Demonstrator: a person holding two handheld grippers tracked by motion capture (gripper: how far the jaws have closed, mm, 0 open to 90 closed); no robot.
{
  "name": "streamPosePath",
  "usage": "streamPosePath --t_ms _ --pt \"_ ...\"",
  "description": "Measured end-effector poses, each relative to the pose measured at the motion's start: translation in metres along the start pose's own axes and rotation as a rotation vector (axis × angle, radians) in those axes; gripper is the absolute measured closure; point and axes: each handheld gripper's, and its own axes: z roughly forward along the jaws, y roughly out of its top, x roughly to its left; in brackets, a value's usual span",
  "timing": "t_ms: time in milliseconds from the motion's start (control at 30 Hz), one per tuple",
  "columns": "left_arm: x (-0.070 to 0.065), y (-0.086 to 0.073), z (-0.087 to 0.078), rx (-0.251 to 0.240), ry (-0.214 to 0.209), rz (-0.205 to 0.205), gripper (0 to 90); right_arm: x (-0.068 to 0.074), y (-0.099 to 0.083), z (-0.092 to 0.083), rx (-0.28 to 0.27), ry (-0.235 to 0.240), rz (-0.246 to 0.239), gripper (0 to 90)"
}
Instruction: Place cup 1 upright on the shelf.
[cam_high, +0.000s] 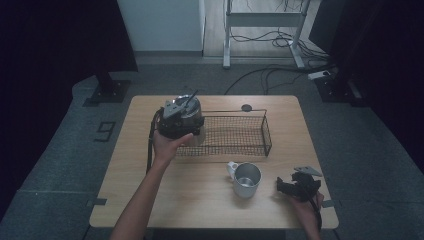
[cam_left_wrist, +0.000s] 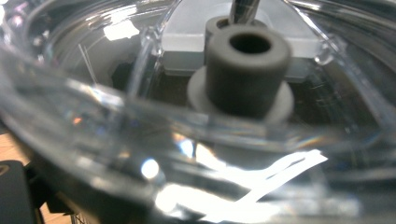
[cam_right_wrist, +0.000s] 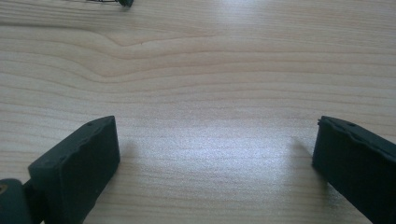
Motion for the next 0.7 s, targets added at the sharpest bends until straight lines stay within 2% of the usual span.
streamPosePath --t_ms 333,700 --pt "0.003 -0.001 0.011 0.006 0.011 -0.005 4.1 0.0 0.0 0.0 0.0 0.0 0.001 0.5" --pt "0.008 -0.007 0.032 0.029 0.012 -0.011 4.1 0.0 0.0 0.0 0.001 0.001 0.001 0.6"
